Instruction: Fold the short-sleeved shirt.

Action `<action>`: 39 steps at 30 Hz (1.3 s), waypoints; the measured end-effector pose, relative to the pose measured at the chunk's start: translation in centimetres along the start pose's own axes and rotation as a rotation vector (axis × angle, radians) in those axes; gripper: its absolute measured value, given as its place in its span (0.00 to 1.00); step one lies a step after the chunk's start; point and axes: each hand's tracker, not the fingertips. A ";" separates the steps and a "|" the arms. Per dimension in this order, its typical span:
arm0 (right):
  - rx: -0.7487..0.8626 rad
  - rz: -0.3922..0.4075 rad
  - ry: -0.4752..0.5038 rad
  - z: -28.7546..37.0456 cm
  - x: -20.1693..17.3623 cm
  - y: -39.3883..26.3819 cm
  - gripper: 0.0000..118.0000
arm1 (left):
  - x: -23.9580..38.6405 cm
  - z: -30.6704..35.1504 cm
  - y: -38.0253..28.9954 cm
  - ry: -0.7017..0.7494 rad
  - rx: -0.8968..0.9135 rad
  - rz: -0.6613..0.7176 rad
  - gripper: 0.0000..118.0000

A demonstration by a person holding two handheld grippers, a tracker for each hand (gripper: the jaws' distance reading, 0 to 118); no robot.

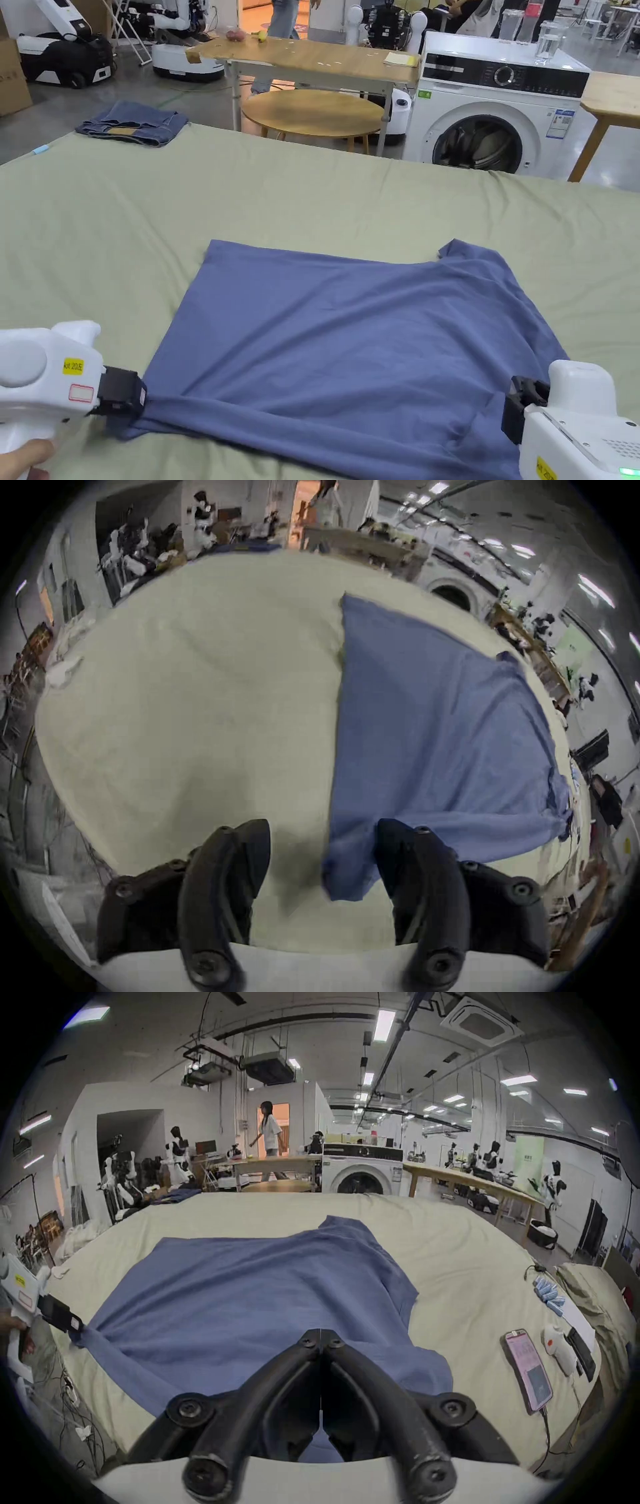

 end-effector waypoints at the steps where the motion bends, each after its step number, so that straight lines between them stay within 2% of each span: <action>1: -0.005 0.000 -0.002 0.0 0.1 -0.1 0.00 | 0.1 -0.7 -0.4 0.009 -0.039 0.006 0.54; 2: -0.011 0.000 -0.002 0.0 0.3 -0.3 0.00 | 0.3 -1.5 -1.0 0.013 -0.073 -0.015 0.54; 4: -0.016 -0.003 -0.007 0.1 0.7 -0.6 0.00 | 1.3 -0.7 -1.4 0.052 0.018 -0.098 0.54; 6: -0.026 -0.002 -0.018 0.1 1.3 -0.7 0.00 | 2.3 -0.6 -1.5 0.082 0.009 -0.084 0.54; 8: -0.036 -0.009 -0.023 0.1 2.2 -0.8 0.00 | 3.1 -0.7 -2.2 0.125 0.022 -0.135 0.53; 10: -0.060 -0.013 -0.031 0.1 3.1 -0.7 0.00 | 4.0 -0.8 -2.6 0.143 0.043 -0.192 0.38; 11: -0.075 -0.015 -0.038 0.1 3.7 -0.6 0.01 | 4.2 -0.6 -2.8 0.130 0.047 -0.212 0.25; 12: -0.105 -0.020 -0.051 0.0 4.4 -0.5 0.11 | 4.5 -0.3 -2.8 0.103 0.051 -0.233 0.07; 14: -0.179 -0.034 -0.049 -0.1 5.8 -0.5 0.36 | 4.9 -0.3 -2.9 0.091 0.049 -0.249 0.03; 15: -0.231 -0.041 -0.038 -0.3 6.6 -0.6 0.42 | 4.7 -0.4 -2.8 0.102 0.047 -0.271 0.03; 18: -0.312 -0.064 -0.046 -0.1 8.7 -1.4 0.43 | 4.2 0.0 -2.7 0.076 0.052 -0.259 0.03; 21: -0.374 -0.058 -0.066 0.3 10.0 -2.8 0.43 | 3.3 0.3 -2.8 0.034 0.067 -0.209 0.03; 26: -0.513 -0.034 -0.019 -0.4 10.6 -5.9 0.42 | 2.7 0.3 -2.8 0.016 0.072 -0.198 0.03; 28: -0.531 -0.033 -0.002 -1.2 10.3 -6.9 0.36 | 2.8 0.3 -2.8 0.019 0.074 -0.201 0.03; 30: -0.484 -0.014 -0.020 -1.3 10.0 -7.2 0.31 | 2.8 0.3 -2.8 0.021 0.075 -0.207 0.03; 31: -0.481 -0.012 -0.020 -1.3 10.0 -7.1 0.23 | 2.8 0.3 -2.8 0.021 0.077 -0.209 0.03; 32: -0.471 -0.017 -0.017 -1.3 10.1 -6.9 0.07 | 2.7 0.3 -2.8 0.018 0.078 -0.208 0.03; 34: -0.420 -0.068 0.010 -1.0 10.7 -6.5 0.04 | 2.6 0.6 -2.7 0.014 0.087 -0.208 0.03; 39: -0.342 -0.044 0.017 0.1 10.6 -4.4 0.04 | 2.8 2.4 -2.0 0.000 0.153 -0.209 0.03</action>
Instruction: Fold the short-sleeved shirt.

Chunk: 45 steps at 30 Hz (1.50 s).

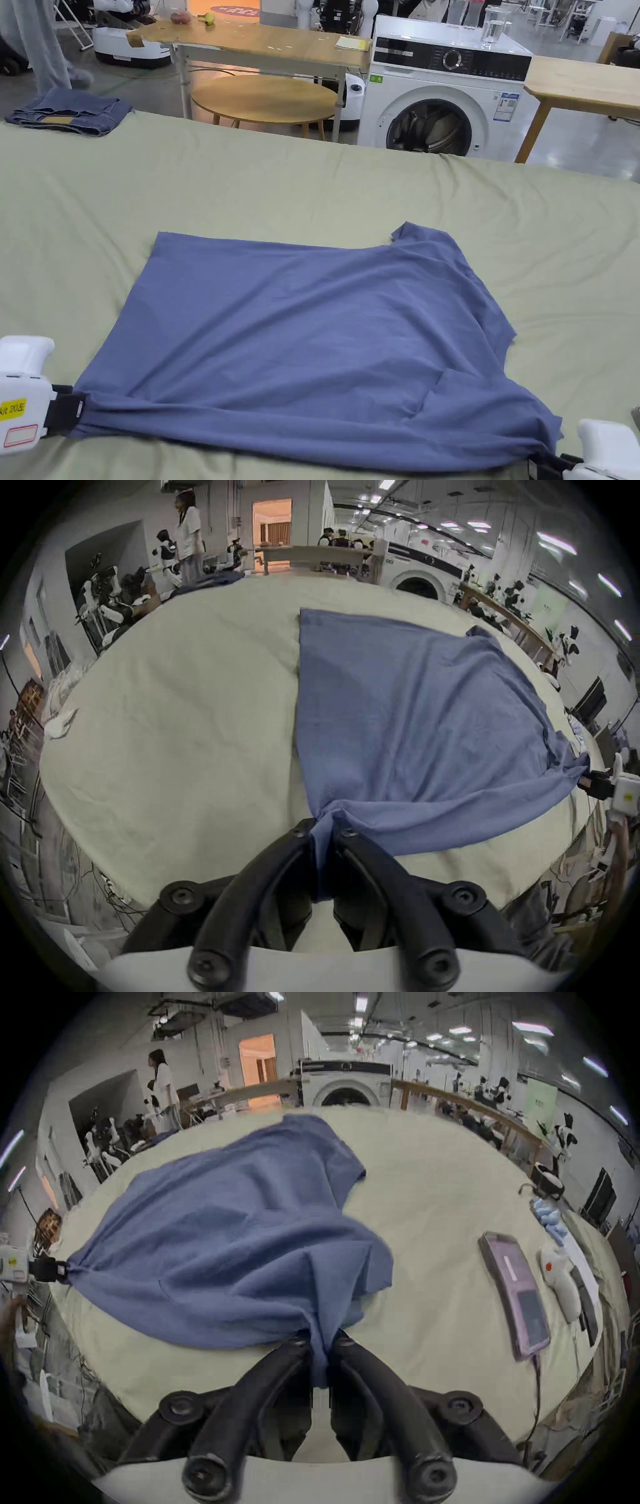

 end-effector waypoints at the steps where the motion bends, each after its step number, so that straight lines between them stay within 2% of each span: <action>1: 0.035 0.007 0.009 0.4 -0.1 0.5 0.04 | 0.0 0.4 0.4 -0.005 0.022 0.002 0.03; 8: 0.160 0.026 0.013 1.1 -0.8 6.1 0.04 | -0.1 2.2 5.3 -0.026 0.150 0.008 0.03; 14: 0.200 0.005 0.006 -2.1 -0.8 12.4 0.04 | -0.4 -0.2 11.4 -0.020 0.189 0.018 0.03; 23: 0.087 0.014 0.002 -11.4 -1.1 18.7 0.04 | -1.1 -8.1 17.8 0.000 0.089 0.044 0.03; 31: 0.003 0.036 -0.013 -15.8 -1.7 19.9 0.05 | -0.6 -12.0 19.2 0.017 0.004 0.044 0.03; 33: 0.003 0.035 -0.018 -15.7 -2.0 19.8 0.08 | -0.3 -11.9 19.2 0.017 0.009 0.050 0.03; 34: 0.013 0.032 -0.026 -15.4 -2.2 19.6 0.12 | -0.1 -11.7 19.1 0.017 0.009 0.051 0.07; 35: 0.037 0.023 -0.040 -14.8 -2.5 19.6 0.22 | 0.2 -11.4 19.0 0.019 0.013 0.049 0.15; 36: 0.083 0.010 -0.047 -14.1 -2.8 19.4 0.40 | 0.4 -10.9 19.0 0.023 0.034 0.026 0.25; 37: 0.115 0.007 -0.052 -13.4 -3.2 19.3 0.46 | 0.7 -10.3 18.8 0.022 0.058 0.020 0.31; 39: 0.188 0.001 -0.066 -11.6 -4.2 19.0 0.46 | 1.3 -8.6 18.4 -0.019 0.127 0.047 0.39; 45: 0.412 -0.004 -0.047 -6.5 -7.8 16.7 0.44 | 3.2 -3.0 15.2 -0.082 0.387 0.037 0.39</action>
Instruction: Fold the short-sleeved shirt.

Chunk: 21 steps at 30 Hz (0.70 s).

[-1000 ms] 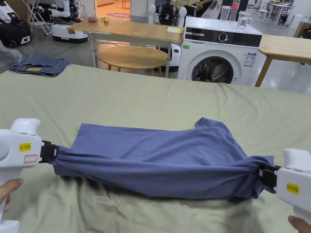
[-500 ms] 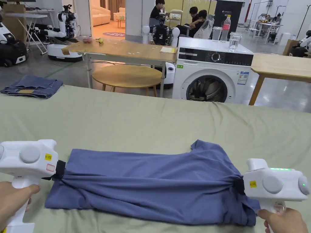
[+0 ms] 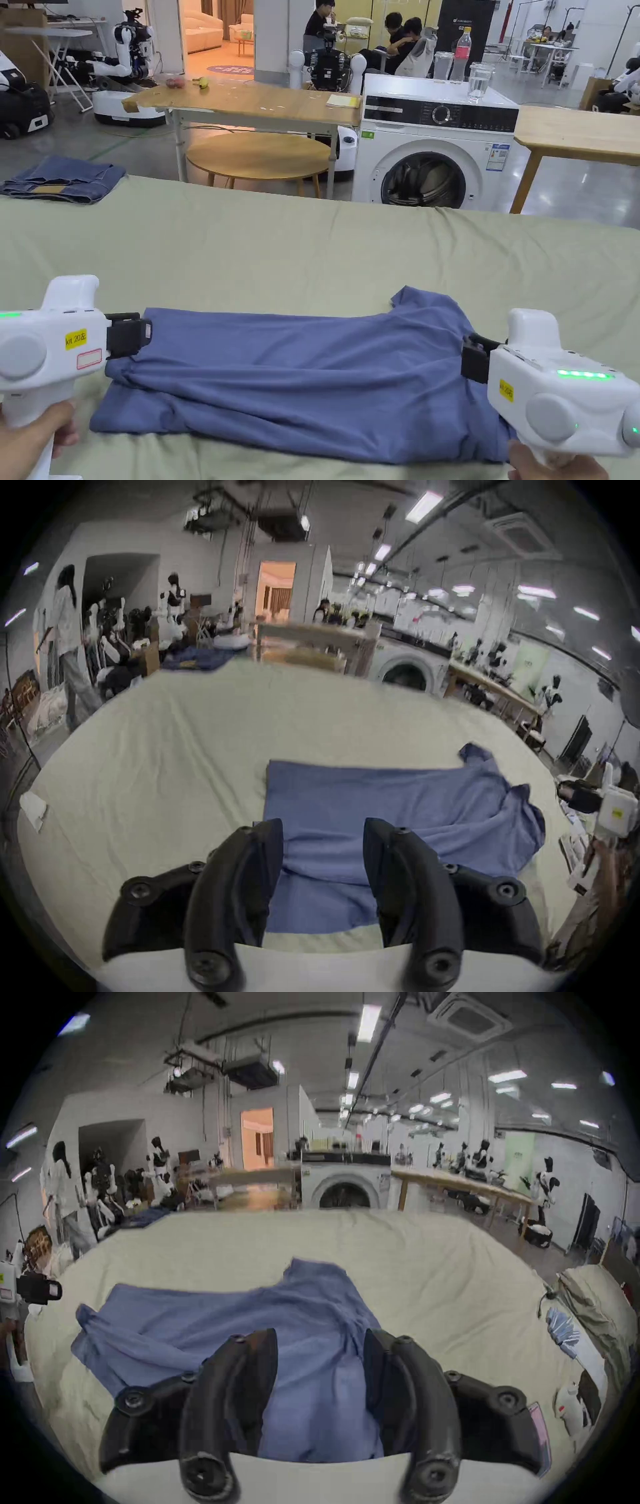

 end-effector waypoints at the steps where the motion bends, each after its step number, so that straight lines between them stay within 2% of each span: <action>1: 0.036 -0.003 0.002 0.9 -0.6 -0.2 0.37 | 0.5 0.9 -0.4 0.007 0.027 -0.014 0.39; 2: 0.063 -0.001 0.000 1.6 -1.0 -0.3 0.24 | 1.1 1.9 -0.9 0.020 0.055 -0.028 0.39; 3: 0.077 -0.004 0.007 2.2 -1.5 -0.5 0.04 | 1.2 2.5 -1.4 0.033 0.082 -0.040 0.35; 4: 0.093 -0.013 0.003 2.8 -1.9 -0.8 0.00 | 1.5 3.3 -2.0 0.040 0.105 -0.048 0.26; 5: 0.111 -0.022 0.008 3.5 -2.3 -1.0 0.00 | 1.8 3.9 -2.5 0.049 0.110 -0.051 0.10; 6: 0.124 -0.032 0.024 3.9 -2.4 -1.2 0.00 | 2.0 4.3 -3.0 0.050 0.102 -0.059 0.00; 10: 0.117 -0.062 0.042 5.0 -2.8 -1.7 0.00 | 1.3 5.4 -4.3 0.057 0.064 -0.052 0.00; 13: 0.101 -0.071 0.049 5.3 -2.6 -2.0 0.00 | -0.7 4.7 -4.4 0.132 0.022 -0.048 0.00; 17: 0.063 -0.052 0.038 5.0 -2.0 -2.6 0.00 | -3.9 2.2 -3.3 0.077 -0.152 0.082 0.00; 20: 0.039 -0.047 0.031 4.9 -1.5 -3.0 0.00 | -5.4 -0.6 -2.1 0.056 -0.268 0.102 0.00; 21: 0.033 -0.043 0.028 4.9 -1.3 -3.2 0.00 | -5.9 -1.7 -1.7 0.039 -0.310 0.107 0.11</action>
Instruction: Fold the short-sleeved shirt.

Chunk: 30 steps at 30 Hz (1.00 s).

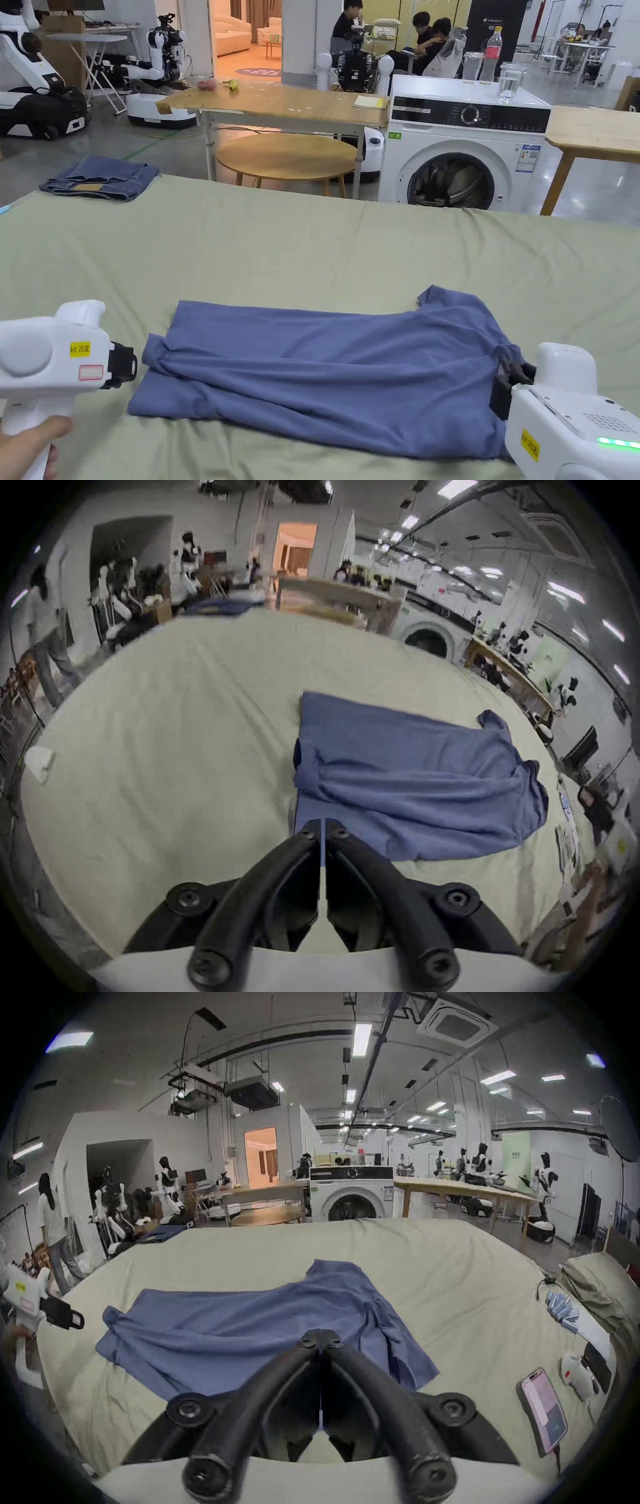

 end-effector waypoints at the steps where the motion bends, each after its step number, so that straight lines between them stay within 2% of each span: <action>1: -0.007 0.004 -0.007 0.0 0.1 -0.1 0.00 | -0.3 -0.7 0.7 -0.019 -0.034 0.009 0.19; 2: -0.014 0.007 -0.012 -0.1 0.3 -0.3 0.00 | 0.2 -1.3 1.0 -0.021 -0.068 0.028 0.28; 3: -0.022 0.006 -0.014 -0.1 0.6 -0.4 0.00 | -0.1 -2.2 1.5 -0.043 -0.110 0.036 0.42; 4: -0.027 0.005 -0.016 -0.1 0.8 -0.4 0.00 | -0.2 -2.9 1.8 -0.046 -0.143 0.041 0.52; 5: -0.037 0.007 -0.023 -0.2 0.9 -0.6 0.00 | 0.0 -3.9 2.1 -0.016 -0.179 0.042 0.59; 10: -0.070 0.013 -0.044 -0.3 1.9 -1.2 0.00 | 1.1 -7.5 1.0 0.171 -0.375 -0.036 0.61; 13: -0.088 0.011 -0.051 -0.3 2.6 -1.6 0.00 | 1.8 -7.6 -0.1 0.180 -0.321 -0.044 0.61; 14: -0.096 0.012 -0.056 -0.3 2.8 -1.7 0.00 | 2.2 -7.1 -0.5 0.200 -0.297 -0.044 0.60; 16: -0.108 0.009 -0.063 -0.4 3.4 -1.8 0.00 | 3.2 -6.7 -1.3 0.206 -0.276 -0.111 0.48; 17: -0.121 0.007 -0.065 -0.6 3.6 -1.9 0.00 | 3.6 -6.5 -1.5 0.193 -0.267 -0.130 0.37; 18: -0.133 0.006 -0.065 -0.8 4.0 -1.9 0.00 | 3.7 -6.2 -1.6 0.172 -0.257 -0.137 0.17; 19: -0.143 0.001 -0.069 -1.1 4.3 -1.9 0.00 | 3.8 -5.9 -1.7 0.160 -0.260 -0.132 0.04; 20: -0.161 0.000 -0.076 -1.5 4.8 -1.8 0.00 | 3.8 -5.6 -1.8 0.114 -0.242 -0.128 0.03; 23: -0.208 -0.004 -0.076 -2.5 6.1 -1.5 0.00 | 3.1 -4.6 -2.2 0.098 -0.216 -0.137 0.02; 24: -0.226 -0.001 -0.076 -2.9 6.6 -1.3 0.06 | 2.9 -4.0 -2.4 0.085 -0.188 -0.133 0.01; 27: -0.300 0.020 -0.061 -4.4 8.2 -0.8 0.44 | 1.7 -2.3 -2.5 0.055 -0.140 -0.101 0.01; 30: -0.348 0.009 -0.037 -5.9 9.3 -0.4 0.45 | 1.2 -1.2 -2.6 0.035 -0.115 -0.101 0.01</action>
